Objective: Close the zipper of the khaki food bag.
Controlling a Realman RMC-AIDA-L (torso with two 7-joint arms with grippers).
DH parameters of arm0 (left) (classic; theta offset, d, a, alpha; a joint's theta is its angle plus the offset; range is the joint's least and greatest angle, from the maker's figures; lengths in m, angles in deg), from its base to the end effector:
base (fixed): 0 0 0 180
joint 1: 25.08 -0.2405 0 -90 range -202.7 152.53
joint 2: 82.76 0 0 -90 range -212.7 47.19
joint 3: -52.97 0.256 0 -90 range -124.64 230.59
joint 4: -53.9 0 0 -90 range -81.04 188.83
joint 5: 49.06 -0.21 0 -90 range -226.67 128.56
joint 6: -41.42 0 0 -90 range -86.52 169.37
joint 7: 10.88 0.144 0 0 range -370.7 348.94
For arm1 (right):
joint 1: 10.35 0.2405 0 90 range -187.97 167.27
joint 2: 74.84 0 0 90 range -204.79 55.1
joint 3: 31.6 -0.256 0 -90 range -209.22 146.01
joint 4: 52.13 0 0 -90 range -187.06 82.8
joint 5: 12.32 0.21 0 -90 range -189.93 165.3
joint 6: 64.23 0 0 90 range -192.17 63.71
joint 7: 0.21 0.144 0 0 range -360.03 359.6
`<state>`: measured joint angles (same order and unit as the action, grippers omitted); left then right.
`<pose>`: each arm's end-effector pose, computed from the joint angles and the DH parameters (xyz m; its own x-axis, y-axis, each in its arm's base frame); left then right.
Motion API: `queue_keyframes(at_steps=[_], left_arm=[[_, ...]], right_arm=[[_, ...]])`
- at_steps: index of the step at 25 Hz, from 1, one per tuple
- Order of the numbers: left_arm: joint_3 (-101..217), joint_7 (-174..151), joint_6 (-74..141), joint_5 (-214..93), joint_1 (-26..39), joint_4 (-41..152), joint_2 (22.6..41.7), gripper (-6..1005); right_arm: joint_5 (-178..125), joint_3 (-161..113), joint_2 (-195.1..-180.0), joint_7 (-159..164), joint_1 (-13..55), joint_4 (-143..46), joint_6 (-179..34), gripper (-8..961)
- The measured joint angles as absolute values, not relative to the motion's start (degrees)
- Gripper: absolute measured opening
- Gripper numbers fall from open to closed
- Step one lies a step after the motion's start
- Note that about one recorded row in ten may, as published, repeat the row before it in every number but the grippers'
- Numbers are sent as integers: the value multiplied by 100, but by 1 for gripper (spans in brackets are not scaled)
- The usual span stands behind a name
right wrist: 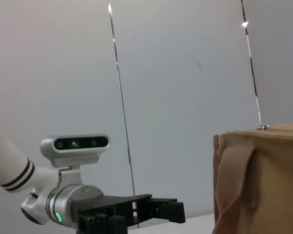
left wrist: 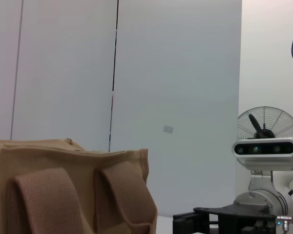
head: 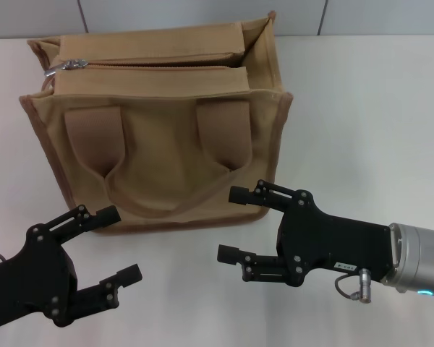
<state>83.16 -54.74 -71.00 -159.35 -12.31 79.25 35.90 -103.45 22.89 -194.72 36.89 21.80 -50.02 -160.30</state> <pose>-0.3099 0.1936 0.0047 0.6672 0.0333 0.7441 0.3042 -0.9241 -0.2315 0.2367 0.2512 -0.0829 0.6592 -0.0890 -0.7467 -0.2128 -0.9745 -0.0717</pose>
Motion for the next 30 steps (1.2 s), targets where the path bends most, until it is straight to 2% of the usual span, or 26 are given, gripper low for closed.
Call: queue_keyframes(at_steps=[13, 22, 30], left_arm=[[8191, -5473, -7094, -15926, -1226, 7858, 3589, 801], [6103, -5452, -7090, -15924, -1524, 7501, 3571, 801], [4906, -5376, -6547, -15926, -1493, 6847, 3584, 800]], right_arm=[[-10345, 2298, -19473, 3713, 2182, -5055, -16028, 814], [-10345, 2289, -19473, 3681, 2102, -5120, -16027, 814], [-10345, 2288, -19473, 3669, 2088, -5168, -15997, 813]])
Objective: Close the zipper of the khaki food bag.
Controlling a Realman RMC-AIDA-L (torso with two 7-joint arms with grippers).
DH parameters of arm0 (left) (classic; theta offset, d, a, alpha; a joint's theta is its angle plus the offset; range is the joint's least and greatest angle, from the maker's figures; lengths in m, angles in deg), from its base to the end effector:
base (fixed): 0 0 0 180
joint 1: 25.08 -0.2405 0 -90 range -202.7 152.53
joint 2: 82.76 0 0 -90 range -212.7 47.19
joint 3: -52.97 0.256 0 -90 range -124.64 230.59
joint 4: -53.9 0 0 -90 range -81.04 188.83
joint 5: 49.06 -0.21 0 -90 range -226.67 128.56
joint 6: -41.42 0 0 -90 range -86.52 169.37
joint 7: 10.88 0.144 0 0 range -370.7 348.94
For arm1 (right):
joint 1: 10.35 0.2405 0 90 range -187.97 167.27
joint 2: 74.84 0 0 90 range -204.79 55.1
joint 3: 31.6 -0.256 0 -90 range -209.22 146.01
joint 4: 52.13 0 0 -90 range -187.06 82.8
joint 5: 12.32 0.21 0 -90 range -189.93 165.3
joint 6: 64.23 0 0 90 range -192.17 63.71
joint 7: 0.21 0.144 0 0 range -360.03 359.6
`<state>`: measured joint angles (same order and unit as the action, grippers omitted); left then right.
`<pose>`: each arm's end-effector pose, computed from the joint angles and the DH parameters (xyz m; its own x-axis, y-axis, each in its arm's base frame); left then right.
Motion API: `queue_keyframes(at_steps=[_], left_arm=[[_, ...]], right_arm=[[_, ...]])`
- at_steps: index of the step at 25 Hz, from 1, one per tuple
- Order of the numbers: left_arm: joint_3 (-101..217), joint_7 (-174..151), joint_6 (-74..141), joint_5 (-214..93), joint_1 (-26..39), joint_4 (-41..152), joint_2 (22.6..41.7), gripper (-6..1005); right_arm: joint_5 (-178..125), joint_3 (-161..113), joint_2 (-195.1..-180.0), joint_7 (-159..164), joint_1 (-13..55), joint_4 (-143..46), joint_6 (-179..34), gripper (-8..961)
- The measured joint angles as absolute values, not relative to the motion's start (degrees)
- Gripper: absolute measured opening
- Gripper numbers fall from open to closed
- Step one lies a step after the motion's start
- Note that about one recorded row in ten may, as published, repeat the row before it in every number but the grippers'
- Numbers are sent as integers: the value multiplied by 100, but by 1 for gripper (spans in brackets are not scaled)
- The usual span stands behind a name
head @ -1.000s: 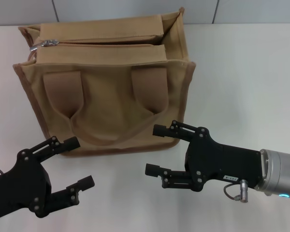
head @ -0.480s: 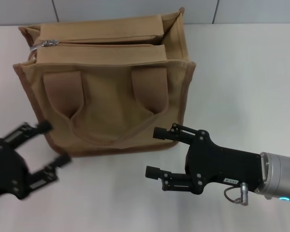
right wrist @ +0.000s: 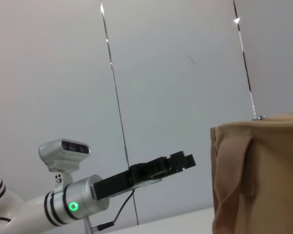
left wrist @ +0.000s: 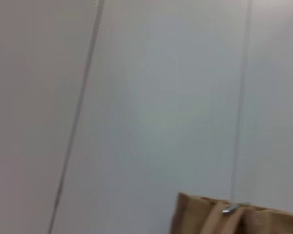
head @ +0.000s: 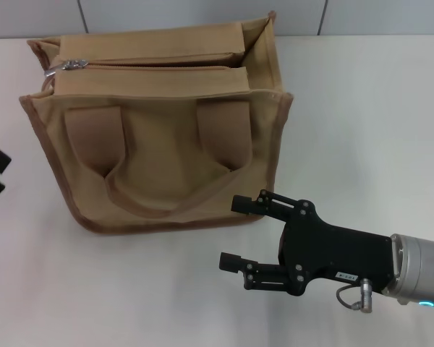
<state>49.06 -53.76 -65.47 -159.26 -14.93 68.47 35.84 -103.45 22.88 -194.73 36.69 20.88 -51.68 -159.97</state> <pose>-0.3519 0.1943 0.0388 0.4991 -0.0892 0.8619 0.7149 -0.5196 -0.4678 0.2422 0.2430 -0.0863 0.6531 -0.1246 -0.7469 -0.2490 -0.9668 -0.0564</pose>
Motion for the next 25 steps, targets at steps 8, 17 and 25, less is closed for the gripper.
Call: queue_keyframes(at_steps=[8, 17, 25], left_arm=[[4670, -5291, -5961, -15927, -992, 6460, 3599, 800], [5320, -5380, -5948, -16008, -631, 6621, 3561, 799], [5264, -5355, -6106, -15571, -422, 6523, 3585, 799]], right_arm=[[-10345, 2288, -19473, 3666, 2085, -5186, -15948, 813], [-10312, 2277, -19473, 3662, 2082, -5217, -15827, 813], [-10299, 2197, -19473, 3661, 2172, -5214, -15783, 813]])
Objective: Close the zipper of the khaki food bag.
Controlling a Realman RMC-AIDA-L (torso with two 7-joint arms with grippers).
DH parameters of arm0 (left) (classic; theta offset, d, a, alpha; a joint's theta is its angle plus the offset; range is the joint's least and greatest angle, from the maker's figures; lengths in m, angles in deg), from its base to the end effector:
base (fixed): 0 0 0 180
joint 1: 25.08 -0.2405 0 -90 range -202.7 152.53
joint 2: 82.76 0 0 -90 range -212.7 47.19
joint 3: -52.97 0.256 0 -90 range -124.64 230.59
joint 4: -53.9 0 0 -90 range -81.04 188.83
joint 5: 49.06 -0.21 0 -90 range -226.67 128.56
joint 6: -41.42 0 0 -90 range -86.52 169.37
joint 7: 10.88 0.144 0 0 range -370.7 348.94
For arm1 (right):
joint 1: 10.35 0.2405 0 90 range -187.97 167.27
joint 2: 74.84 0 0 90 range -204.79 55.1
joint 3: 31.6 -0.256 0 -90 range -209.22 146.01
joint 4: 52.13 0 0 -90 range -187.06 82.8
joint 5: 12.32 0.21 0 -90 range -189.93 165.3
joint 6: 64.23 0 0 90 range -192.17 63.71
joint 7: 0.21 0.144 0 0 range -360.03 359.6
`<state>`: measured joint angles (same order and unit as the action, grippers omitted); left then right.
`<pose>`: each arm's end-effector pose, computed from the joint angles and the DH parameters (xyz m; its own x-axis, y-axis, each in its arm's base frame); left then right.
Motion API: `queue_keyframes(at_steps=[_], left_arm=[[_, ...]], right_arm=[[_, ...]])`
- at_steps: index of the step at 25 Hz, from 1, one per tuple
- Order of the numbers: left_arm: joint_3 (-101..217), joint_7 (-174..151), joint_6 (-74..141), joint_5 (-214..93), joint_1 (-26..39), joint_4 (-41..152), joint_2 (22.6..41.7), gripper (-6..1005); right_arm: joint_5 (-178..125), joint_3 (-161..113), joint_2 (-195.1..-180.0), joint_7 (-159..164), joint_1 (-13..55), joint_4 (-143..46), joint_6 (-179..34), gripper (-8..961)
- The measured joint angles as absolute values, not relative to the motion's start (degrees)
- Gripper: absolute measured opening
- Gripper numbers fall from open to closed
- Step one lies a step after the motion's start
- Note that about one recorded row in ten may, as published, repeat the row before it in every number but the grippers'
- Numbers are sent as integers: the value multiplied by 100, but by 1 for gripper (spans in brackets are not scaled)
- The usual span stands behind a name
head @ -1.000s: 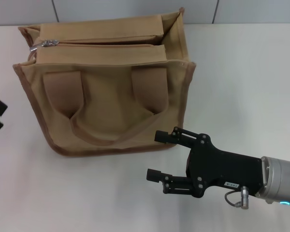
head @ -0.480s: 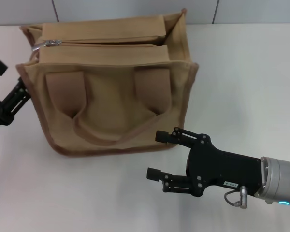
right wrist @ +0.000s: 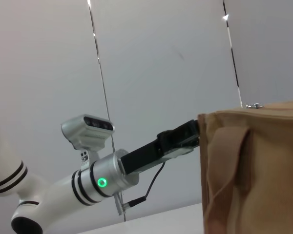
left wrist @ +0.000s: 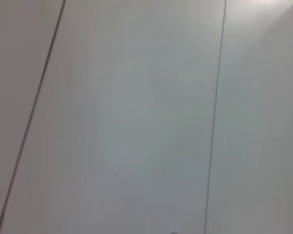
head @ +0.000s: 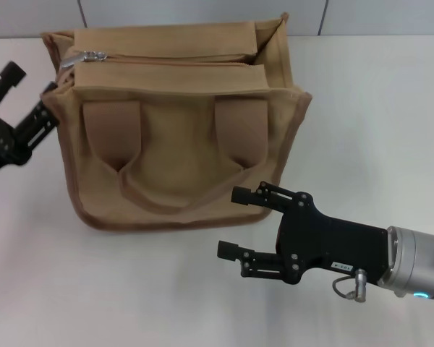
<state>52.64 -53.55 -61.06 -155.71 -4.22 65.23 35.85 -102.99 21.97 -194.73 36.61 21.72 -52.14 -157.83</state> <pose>-0.3108 0.2626 0.0270 0.4614 -0.1342 0.8770 0.6519 -0.6192 -0.4378 0.2419 0.2506 -0.0883 0.6644 -0.1231 -0.7372 -0.2676 -0.9601 -0.0809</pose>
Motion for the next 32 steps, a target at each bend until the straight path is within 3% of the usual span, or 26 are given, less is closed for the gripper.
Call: queue_keyframes(at_steps=[32], left_arm=[[6374, -6052, -5842, -15794, -187, 8246, 3559, 797]], right_arm=[[-10325, 1928, -19473, 3409, 2367, -5546, -15580, 812]])
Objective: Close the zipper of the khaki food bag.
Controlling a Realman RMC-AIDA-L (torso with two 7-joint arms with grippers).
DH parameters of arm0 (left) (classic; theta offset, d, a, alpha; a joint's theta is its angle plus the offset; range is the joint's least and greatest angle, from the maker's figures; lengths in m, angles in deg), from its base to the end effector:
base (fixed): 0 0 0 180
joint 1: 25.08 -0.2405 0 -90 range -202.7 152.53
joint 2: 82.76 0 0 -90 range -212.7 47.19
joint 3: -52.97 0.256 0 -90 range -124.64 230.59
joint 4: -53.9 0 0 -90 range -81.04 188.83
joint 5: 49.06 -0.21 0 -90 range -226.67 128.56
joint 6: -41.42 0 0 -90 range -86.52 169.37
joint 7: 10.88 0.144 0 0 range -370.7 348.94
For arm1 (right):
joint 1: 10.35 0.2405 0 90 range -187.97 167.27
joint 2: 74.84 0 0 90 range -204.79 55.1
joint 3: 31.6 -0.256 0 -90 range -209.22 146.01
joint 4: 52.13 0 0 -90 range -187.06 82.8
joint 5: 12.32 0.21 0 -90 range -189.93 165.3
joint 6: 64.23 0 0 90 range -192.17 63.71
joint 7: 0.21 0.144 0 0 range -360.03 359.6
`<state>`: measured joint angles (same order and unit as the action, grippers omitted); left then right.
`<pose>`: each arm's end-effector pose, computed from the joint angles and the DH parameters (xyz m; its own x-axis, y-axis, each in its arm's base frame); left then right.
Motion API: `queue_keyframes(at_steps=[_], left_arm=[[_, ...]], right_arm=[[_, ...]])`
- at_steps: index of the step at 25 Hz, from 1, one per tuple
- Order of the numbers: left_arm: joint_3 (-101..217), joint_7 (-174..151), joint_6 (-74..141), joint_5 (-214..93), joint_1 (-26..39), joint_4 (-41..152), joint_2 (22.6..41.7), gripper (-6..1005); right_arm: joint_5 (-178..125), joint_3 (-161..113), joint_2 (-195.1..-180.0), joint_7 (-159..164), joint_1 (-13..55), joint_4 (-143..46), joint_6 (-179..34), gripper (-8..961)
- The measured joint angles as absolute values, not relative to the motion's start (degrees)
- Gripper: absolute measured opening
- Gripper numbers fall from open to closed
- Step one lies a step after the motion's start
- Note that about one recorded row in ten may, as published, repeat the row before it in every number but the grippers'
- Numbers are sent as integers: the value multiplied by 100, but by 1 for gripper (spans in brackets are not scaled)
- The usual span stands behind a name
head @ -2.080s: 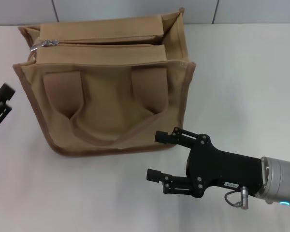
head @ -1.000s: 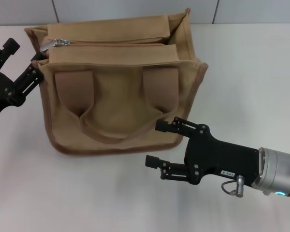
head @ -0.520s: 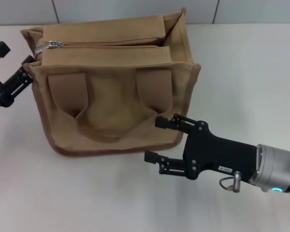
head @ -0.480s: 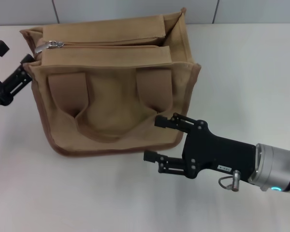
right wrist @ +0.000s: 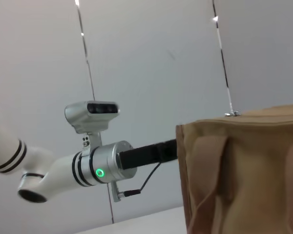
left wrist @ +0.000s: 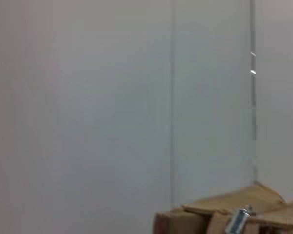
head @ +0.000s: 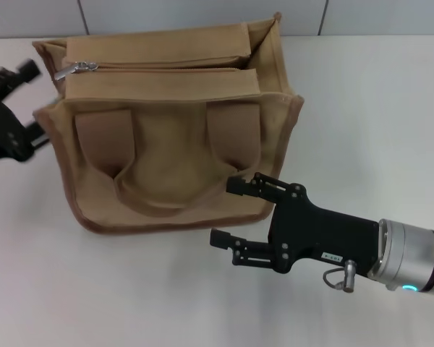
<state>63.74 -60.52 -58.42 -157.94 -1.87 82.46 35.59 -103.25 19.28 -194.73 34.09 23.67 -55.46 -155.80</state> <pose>-0.3107 0.2866 0.0509 0.6847 -0.0689 0.7256 0.4622 -0.7288 -0.5053 0.2372 0.2563 -0.0942 0.6657 -0.1121 -0.7377 -0.2818 -0.9532 -0.1095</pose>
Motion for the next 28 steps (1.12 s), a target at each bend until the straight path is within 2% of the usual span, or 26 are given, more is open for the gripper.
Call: queue_keyframes(at_steps=[14, 21, 28], left_arm=[[6844, -6090, -5932, -15801, -223, 8670, 3557, 796], [6802, -5541, -5541, -15213, 10, 7970, 3606, 796], [6798, -5542, -5389, -14653, -85, 7775, 3593, 796]], right_arm=[[-10336, 1912, -19473, 3301, 2356, -5671, -15616, 812], [-10338, 1910, -19473, 3300, 2340, -5732, -15651, 812], [-10324, 1910, -19473, 3293, 2259, -5751, -15647, 812]])
